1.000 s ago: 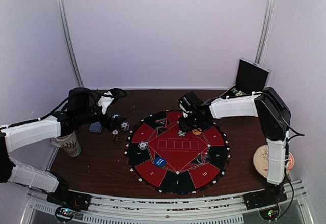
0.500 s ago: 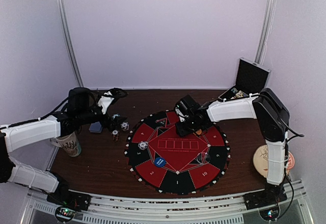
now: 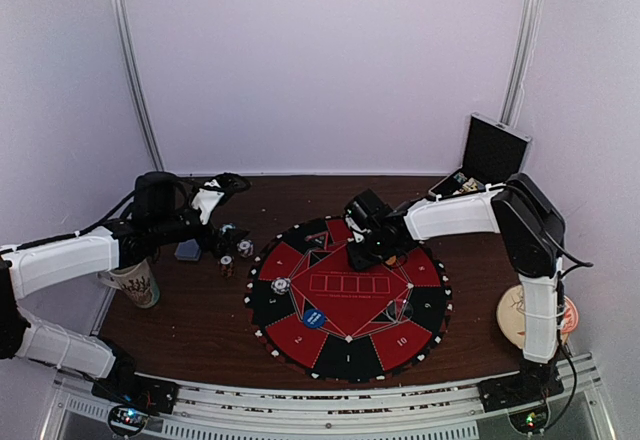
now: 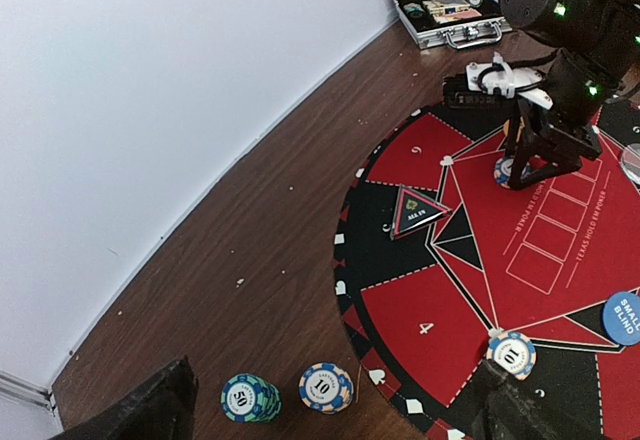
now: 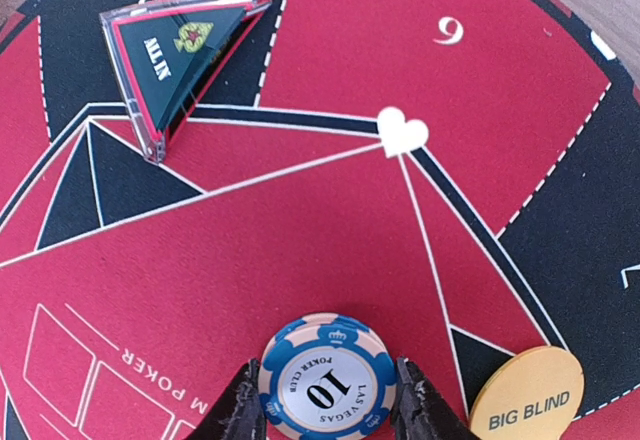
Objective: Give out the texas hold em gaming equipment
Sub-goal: Pick up the pile of poker chips from the community card area.
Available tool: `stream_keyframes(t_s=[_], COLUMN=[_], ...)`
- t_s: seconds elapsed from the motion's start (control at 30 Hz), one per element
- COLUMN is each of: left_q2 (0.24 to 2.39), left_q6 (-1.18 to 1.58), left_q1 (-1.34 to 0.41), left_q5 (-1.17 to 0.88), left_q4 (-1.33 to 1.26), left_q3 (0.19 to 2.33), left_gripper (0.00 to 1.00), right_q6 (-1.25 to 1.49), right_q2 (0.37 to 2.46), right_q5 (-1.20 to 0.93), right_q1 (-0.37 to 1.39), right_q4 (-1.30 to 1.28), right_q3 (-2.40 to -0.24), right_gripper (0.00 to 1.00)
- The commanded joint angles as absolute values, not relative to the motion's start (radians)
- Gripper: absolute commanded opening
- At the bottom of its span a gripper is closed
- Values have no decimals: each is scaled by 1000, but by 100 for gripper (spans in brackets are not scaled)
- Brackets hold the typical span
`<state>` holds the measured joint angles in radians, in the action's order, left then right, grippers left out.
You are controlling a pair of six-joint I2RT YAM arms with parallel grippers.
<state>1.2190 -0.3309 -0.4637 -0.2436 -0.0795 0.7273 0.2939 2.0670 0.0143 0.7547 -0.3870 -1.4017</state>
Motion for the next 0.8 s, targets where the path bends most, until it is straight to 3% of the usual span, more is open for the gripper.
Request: stream_keyframes(t_s=[0.0,0.3,0.77], left_q2=[1227,1225,1222], left_q6=[-336,-336,-337], left_q1=[-458,-458,-458], left_q5=[-249,-248,-245], left_q4=[-131,-131,-131], left_q3=[721,721,721], left_gripper=[98,98,98], right_q6=[286,279,272], right_q2=[2091,2118,2144], right_q5=[11,15,32], right_q1=[760,771,787], right_q4=[-410,-431,-440], right_q3=[-1425,-1448,-1471], right_gripper=[38,49,52])
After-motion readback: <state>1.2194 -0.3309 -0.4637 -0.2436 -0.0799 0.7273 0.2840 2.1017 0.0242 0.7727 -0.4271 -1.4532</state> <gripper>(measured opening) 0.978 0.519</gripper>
